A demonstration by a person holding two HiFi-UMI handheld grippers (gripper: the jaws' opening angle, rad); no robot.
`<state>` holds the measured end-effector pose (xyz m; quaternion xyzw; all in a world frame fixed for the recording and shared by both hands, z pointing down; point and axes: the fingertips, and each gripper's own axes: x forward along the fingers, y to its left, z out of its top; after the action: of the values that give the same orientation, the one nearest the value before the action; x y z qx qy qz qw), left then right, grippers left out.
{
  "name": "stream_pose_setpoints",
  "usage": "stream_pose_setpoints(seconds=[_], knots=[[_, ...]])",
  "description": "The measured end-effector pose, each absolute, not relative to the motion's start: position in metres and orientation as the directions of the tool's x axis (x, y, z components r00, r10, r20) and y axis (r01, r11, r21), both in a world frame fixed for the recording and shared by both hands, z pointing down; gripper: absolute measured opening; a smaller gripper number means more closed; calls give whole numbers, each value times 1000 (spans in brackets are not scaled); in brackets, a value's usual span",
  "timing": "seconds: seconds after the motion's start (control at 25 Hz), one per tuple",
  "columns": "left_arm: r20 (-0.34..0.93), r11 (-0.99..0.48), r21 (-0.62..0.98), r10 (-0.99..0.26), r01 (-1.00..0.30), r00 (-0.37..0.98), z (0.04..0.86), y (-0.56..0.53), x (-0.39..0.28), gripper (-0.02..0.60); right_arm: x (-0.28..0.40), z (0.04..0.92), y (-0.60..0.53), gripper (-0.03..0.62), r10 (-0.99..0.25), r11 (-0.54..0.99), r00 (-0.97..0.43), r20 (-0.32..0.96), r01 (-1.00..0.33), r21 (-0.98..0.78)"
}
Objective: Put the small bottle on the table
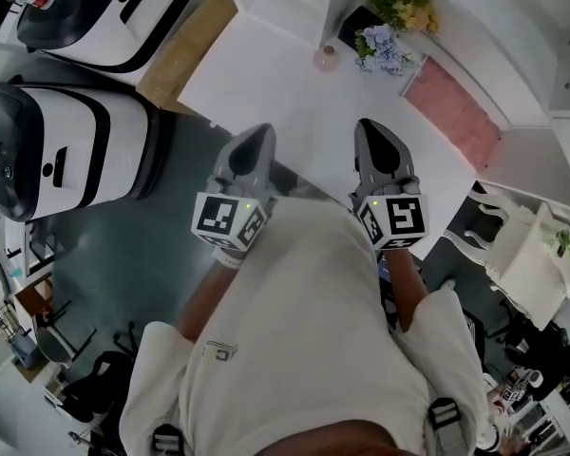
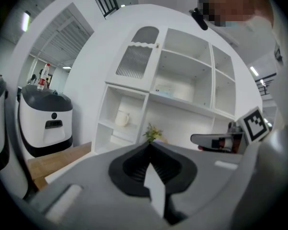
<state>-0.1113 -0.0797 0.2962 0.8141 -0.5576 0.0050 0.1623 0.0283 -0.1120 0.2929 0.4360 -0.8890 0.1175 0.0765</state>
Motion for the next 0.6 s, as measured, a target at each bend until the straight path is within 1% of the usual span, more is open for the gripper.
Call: stream_pose_setpoints(seconds=[0.24, 0.6], knots=[[175, -331, 261, -907, -907, 382, 294, -68, -108, 2, 31, 298, -97, 1, -789, 557, -574, 220, -819, -138], [175, -327, 265, -909, -907, 379, 296, -61, -107, 2, 29, 298, -90, 2, -776, 574, -591, 219, -806, -141]])
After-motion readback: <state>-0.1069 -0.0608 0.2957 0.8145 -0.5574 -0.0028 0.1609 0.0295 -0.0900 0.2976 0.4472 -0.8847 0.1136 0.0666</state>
